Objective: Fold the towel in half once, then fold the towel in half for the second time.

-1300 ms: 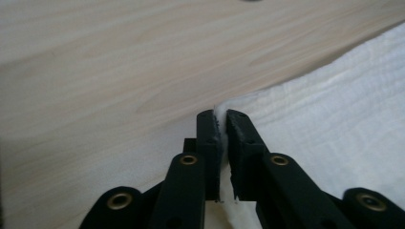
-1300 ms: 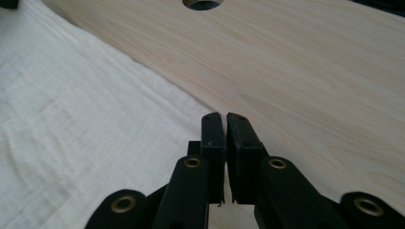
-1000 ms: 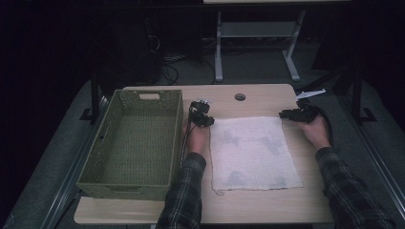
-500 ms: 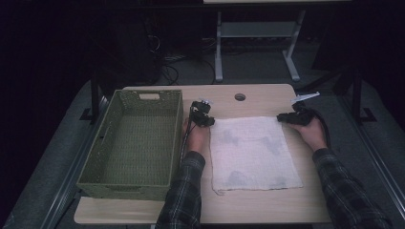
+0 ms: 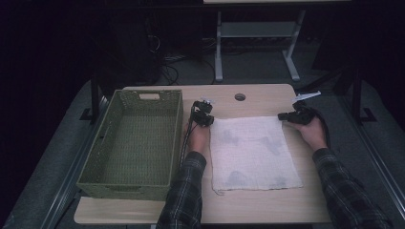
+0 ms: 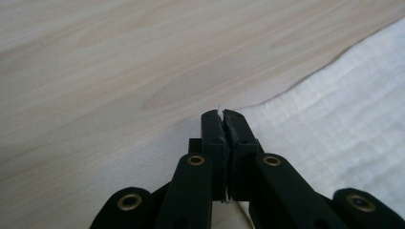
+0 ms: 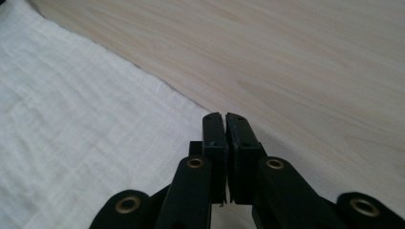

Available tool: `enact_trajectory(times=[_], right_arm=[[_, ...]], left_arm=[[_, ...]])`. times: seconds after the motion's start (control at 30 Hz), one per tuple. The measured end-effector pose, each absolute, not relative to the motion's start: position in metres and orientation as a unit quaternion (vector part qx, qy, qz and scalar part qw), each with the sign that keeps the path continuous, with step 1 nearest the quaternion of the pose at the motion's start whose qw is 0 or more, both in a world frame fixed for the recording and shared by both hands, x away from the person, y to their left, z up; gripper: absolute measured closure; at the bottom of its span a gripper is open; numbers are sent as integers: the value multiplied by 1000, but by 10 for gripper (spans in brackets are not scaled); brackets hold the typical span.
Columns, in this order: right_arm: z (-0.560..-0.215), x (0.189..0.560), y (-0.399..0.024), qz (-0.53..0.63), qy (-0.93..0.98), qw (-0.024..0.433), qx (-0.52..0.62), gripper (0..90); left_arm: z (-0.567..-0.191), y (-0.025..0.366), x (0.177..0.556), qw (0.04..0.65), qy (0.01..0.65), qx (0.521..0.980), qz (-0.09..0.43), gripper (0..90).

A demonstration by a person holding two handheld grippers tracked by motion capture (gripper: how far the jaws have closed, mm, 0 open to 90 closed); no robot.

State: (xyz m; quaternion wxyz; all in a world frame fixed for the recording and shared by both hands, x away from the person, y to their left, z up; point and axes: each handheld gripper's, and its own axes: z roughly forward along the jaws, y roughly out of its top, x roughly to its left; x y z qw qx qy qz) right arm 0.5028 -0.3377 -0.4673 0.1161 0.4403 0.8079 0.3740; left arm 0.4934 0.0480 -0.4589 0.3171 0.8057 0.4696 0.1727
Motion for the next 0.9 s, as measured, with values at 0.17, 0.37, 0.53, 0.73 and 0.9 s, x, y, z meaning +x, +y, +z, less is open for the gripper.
enact_trajectory(times=[0.17,0.37,0.53,0.73,0.9], right_arm=[[-461,501,-341,386,805,117,436,872],[-450,494,-342,406,800,117,426,872],[-440,485,-343,416,803,124,409,871],[-431,470,-343,431,801,127,394,871],[-429,456,-344,441,799,127,389,871]], left_arm=[[-449,50,490,332,469,799,176,882],[-439,48,482,346,465,796,174,882],[-430,50,471,362,464,790,172,882],[-424,53,455,376,461,787,163,882],[-421,53,439,385,452,788,162,881]])
